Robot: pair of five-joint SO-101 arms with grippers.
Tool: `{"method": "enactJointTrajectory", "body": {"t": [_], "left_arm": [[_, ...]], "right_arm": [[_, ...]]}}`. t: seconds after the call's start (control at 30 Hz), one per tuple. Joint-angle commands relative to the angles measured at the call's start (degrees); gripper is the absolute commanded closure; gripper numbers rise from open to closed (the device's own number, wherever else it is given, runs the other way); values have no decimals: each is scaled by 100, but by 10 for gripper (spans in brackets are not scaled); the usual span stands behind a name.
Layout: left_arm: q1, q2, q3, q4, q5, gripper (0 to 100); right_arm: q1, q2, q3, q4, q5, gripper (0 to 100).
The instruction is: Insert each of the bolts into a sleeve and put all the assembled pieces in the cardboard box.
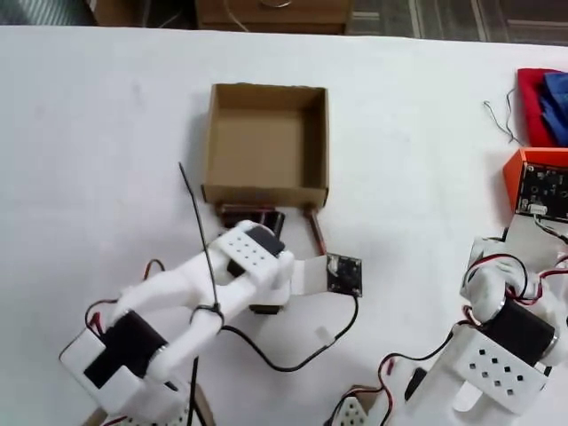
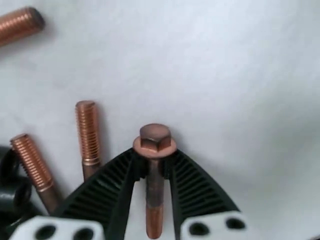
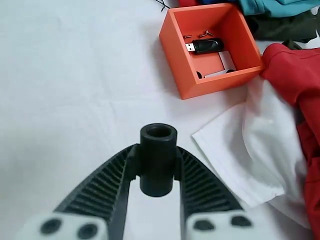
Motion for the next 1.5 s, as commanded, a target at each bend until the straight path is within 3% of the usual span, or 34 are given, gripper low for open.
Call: {"method": "enactJointTrajectory", "body": {"t": [0.0, 0.23, 0.4, 0.53, 0.77, 0.9, 1.03, 1.2, 1.33, 1.47], "left_arm": [[-158, -70, -66, -105, 35, 976], [-167, -870, -796, 1284, 536, 976], [-211, -2585, -1587, 2462, 580, 976], [-501, -3921, -2044, 2901, 1284, 976], [-2127, -5407, -2097, 2145, 3789, 974], [-2444, -5538, -2097, 1749, 5196, 973], [-2470, -5582, -1754, 1785, 5793, 973], [-2699, -5582, -831, 1582, 5864, 974], [-3095, -5582, -453, 396, 6171, 974], [-3147, -5723, -576, -993, 7270, 974]], "right_arm": [[40, -145, -255, 48, 9, 978], [-22, -1059, -237, 321, 26, 978], [-734, -1965, -220, 549, 35, 978], [-1437, -2211, -158, 787, -18, 978], [-2343, -2211, 571, -22, -571, 978], [-3248, -2229, 1037, -901, -624, 978], [-3899, -2237, 1231, -1165, -580, 978], [-4567, -2202, 1371, -1349, -273, 978], [-4796, -2211, 1916, -2360, -422, 978], [-4796, -2246, 2426, -3714, -1758, 978]]}}
